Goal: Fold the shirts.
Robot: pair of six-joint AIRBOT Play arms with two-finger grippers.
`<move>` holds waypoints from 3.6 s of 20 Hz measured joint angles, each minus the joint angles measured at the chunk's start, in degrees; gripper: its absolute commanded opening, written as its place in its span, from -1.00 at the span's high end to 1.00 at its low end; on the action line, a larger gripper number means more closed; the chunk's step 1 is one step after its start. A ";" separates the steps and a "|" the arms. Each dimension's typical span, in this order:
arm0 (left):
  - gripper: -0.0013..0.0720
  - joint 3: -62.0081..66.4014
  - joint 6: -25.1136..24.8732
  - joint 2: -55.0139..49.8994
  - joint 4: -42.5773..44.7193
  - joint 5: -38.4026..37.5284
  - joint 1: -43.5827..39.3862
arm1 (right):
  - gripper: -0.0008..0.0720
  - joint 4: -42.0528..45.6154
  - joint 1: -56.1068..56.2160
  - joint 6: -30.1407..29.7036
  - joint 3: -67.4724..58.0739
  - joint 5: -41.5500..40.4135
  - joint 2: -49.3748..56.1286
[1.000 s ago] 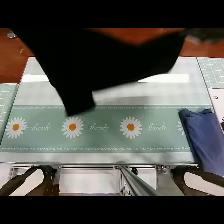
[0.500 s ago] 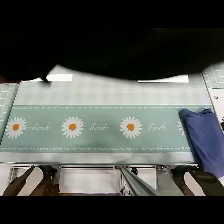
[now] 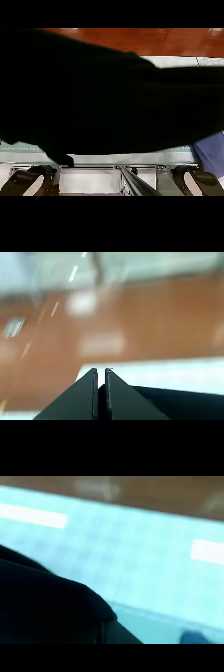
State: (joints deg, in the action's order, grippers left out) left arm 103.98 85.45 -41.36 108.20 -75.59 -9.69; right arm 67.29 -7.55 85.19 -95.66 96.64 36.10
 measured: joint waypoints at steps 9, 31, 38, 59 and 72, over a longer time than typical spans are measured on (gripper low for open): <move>0.89 -34.18 16.41 -11.89 5.55 14.16 5.73 | 0.89 -0.96 0.00 0.79 38.29 -24.00 6.12; -0.95 -26.84 3.58 -41.86 -33.09 -0.59 29.86 | -0.72 -8.98 -16.17 -5.99 24.30 -21.09 47.50; -0.95 -49.22 -4.92 -35.76 -49.79 -5.25 46.84 | -0.72 -22.08 -21.70 -17.18 58.07 -27.63 26.25; 0.89 -61.75 -15.23 -37.46 -58.60 4.92 36.28 | -0.72 -20.65 -25.42 -15.32 67.84 -28.72 17.97; 0.89 -60.28 -16.44 -37.48 -59.19 3.19 35.76 | -0.71 -16.02 -12.17 -5.60 65.66 -34.12 28.30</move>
State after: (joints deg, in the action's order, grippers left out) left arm 43.70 69.01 -78.85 49.01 -72.40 26.06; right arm 51.27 -19.73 79.59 -30.00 62.52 64.40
